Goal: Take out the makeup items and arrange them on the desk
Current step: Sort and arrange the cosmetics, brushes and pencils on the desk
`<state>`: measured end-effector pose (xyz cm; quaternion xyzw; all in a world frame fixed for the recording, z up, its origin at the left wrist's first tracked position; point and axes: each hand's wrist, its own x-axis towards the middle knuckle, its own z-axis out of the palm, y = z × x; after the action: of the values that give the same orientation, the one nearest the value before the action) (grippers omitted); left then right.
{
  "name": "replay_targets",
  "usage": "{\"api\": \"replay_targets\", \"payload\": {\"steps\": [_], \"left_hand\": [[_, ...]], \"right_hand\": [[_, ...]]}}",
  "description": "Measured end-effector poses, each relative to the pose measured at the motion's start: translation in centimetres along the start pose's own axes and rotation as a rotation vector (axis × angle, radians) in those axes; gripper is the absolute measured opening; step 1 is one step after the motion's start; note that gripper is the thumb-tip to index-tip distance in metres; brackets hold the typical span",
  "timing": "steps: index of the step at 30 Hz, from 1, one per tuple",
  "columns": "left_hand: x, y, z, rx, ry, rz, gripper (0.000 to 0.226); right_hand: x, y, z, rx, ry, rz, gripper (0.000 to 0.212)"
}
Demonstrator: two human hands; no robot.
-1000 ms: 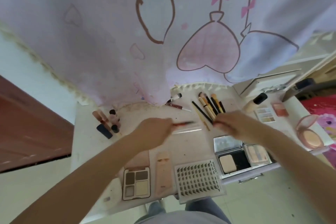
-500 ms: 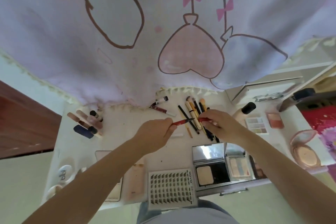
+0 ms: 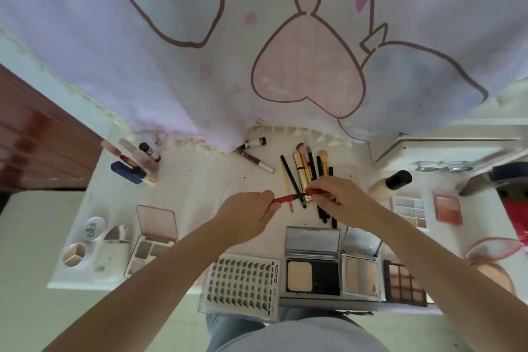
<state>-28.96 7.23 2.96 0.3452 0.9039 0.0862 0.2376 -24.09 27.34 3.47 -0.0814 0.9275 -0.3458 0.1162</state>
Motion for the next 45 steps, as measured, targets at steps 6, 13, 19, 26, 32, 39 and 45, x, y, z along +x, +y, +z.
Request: {"api": "replay_targets", "payload": {"steps": [6, 13, 19, 26, 32, 39, 45], "left_hand": [[0.3, 1.2, 1.9, -0.077, -0.029, -0.073, 0.032], [2.6, 2.3, 3.4, -0.323, -0.013, -0.319, 0.019], [7.9, 3.0, 2.9, -0.367, 0.039, -0.588, 0.027], [10.5, 3.2, 4.5, -0.413, 0.011, -0.696, 0.017], [10.7, 2.7, 4.6, -0.374, -0.010, -0.660, 0.025], [8.7, 0.6, 4.1, -0.251, 0.091, -0.591, 0.034], [5.2, -3.0, 4.1, -0.180, 0.242, -0.701, 0.029]], "right_hand": [[1.1, 2.0, 0.7, -0.117, -0.152, -0.071, 0.022], [7.0, 4.0, 0.4, -0.374, -0.243, -0.243, 0.024], [13.0, 4.8, 0.5, -0.560, -0.326, -0.315, 0.027], [15.1, 5.9, 2.1, -0.621, -0.357, -0.304, 0.031], [15.2, 6.8, 2.3, -0.628, -0.388, -0.273, 0.035], [14.9, 6.7, 2.1, -0.568, -0.344, -0.255, 0.032], [15.2, 3.9, 4.8, -0.502, -0.201, -0.075, 0.031]]}}
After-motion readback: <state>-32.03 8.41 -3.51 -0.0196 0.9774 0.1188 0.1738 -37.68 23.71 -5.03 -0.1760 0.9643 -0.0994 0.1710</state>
